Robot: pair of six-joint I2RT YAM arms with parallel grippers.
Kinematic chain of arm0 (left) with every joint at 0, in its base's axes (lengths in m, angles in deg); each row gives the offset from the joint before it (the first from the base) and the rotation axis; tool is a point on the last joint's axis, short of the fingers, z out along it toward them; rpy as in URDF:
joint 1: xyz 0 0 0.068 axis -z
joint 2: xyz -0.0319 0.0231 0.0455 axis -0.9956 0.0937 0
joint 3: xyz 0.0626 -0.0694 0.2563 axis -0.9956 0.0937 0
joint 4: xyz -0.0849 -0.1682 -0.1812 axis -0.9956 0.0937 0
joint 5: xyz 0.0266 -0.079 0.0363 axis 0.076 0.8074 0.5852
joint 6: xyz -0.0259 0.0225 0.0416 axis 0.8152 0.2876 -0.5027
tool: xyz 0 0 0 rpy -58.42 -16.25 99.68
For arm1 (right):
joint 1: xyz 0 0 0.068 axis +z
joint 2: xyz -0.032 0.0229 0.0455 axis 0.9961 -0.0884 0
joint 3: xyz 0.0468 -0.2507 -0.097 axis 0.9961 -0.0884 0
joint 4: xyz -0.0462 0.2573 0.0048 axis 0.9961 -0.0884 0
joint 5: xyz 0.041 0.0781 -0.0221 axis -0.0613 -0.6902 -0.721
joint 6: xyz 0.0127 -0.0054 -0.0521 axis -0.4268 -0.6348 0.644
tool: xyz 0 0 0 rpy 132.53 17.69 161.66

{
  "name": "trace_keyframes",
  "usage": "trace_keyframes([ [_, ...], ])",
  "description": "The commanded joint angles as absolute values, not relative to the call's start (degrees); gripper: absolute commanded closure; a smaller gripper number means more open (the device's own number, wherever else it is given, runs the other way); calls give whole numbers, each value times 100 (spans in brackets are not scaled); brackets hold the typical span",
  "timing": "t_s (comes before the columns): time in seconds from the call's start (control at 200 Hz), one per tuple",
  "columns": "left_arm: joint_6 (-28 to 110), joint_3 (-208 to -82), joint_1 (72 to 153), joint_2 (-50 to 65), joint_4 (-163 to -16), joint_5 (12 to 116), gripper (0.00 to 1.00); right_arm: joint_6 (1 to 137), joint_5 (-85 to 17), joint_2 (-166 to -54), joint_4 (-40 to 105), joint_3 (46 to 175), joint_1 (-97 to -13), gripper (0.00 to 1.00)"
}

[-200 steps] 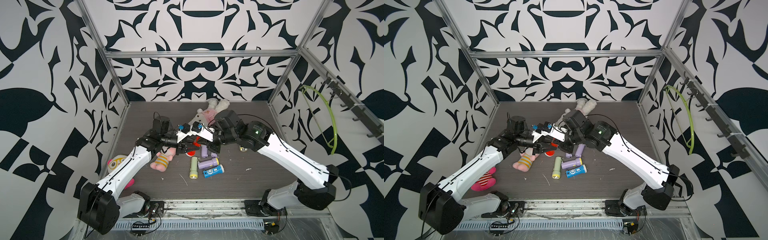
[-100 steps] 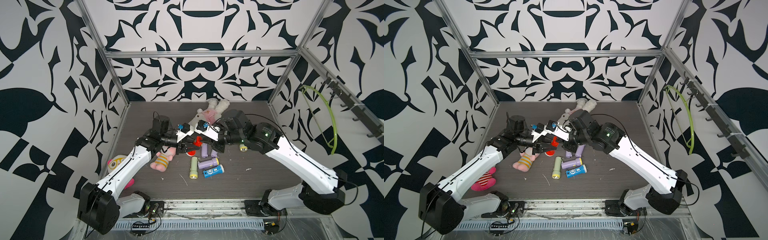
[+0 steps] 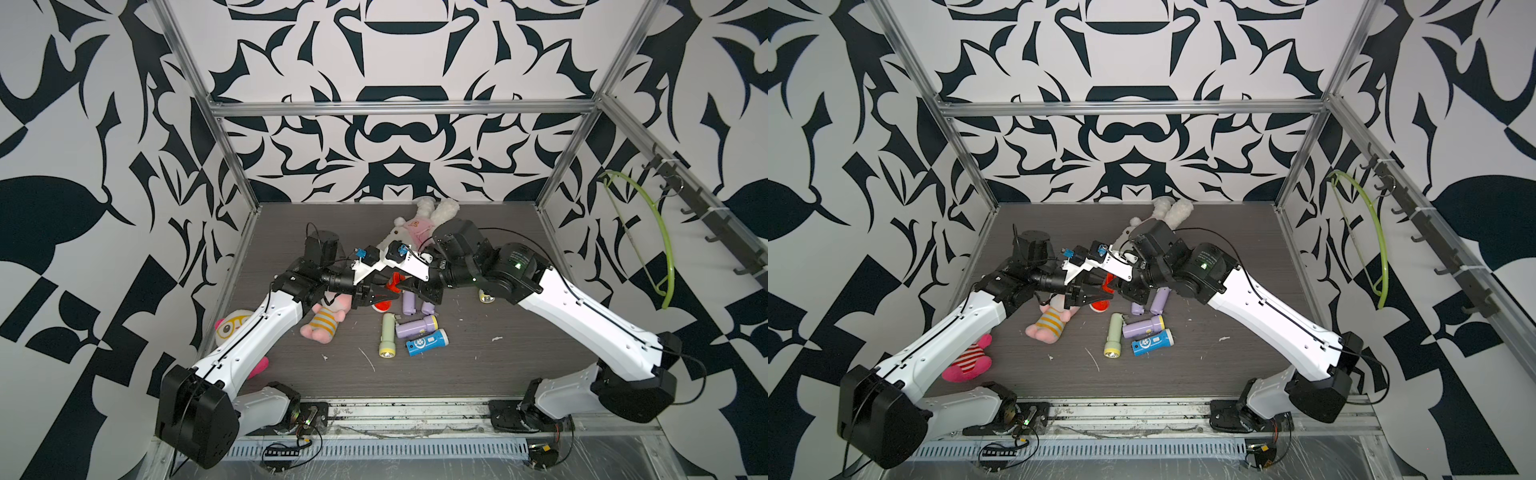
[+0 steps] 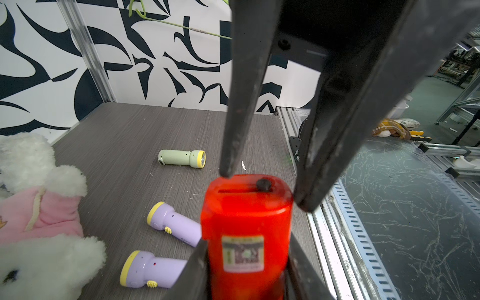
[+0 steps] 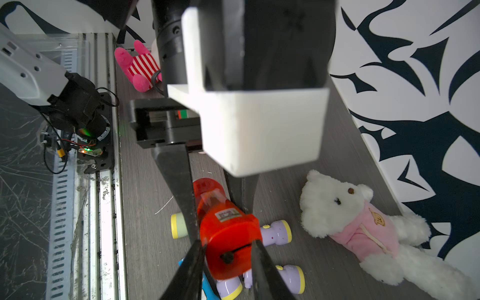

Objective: Close the plug at the bottom of the flashlight
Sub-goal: Close the plug of the flashlight.

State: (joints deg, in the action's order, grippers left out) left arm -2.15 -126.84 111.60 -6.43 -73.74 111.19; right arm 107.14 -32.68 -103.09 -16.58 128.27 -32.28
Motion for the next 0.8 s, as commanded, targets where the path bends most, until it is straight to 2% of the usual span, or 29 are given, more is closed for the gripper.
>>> trace_keyframes([
  [0.0,-292,-12865,11134,-603,-7425,11321,100,10678,-3438,-10292,-1581,12845,-3228,70],
  [0.07,-289,-12873,11134,-601,-7423,11321,100,10671,-3462,-10307,-1605,12845,-3228,76],
  [0.52,-250,-12907,11070,-567,-7441,11330,100,10557,-3642,-10186,-1715,12724,-3228,94],
  [0.725,-203,-12925,11047,-522,-7455,11330,100,10488,-3668,-10014,-1655,12626,-3228,95],
  [0.795,-197,-12925,11046,-514,-7450,11330,100,10442,-3634,-9964,-1645,12617,-3228,89],
])
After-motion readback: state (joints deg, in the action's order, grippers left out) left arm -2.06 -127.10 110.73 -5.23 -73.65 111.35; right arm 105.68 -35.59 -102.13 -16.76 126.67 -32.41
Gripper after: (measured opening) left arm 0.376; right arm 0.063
